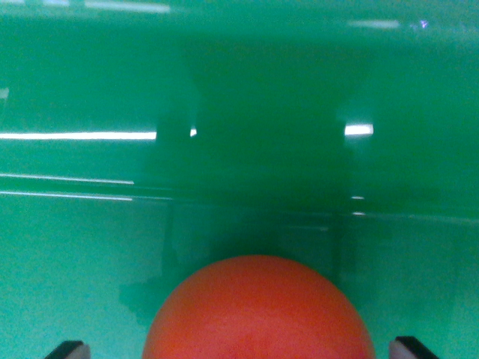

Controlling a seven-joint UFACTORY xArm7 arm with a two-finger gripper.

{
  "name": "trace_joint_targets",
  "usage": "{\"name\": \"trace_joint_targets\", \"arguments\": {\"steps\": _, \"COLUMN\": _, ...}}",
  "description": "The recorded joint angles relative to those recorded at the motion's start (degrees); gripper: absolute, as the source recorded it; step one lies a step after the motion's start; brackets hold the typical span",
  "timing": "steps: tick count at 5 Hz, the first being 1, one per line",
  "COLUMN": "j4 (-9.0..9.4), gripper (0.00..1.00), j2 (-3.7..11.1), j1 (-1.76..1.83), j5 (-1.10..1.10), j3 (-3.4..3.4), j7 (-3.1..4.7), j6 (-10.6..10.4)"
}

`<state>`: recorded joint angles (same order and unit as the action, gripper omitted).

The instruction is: Pick fruit

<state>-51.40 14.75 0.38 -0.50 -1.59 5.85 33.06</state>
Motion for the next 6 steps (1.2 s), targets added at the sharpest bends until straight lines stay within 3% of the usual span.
{"name": "trace_joint_targets", "arguments": {"steps": 6, "j4": 0.70, "gripper": 0.00, "j2": 0.34, "j1": -0.04, "j5": -0.01, "j3": 0.04, "j7": 0.16, "j6": -1.0}}
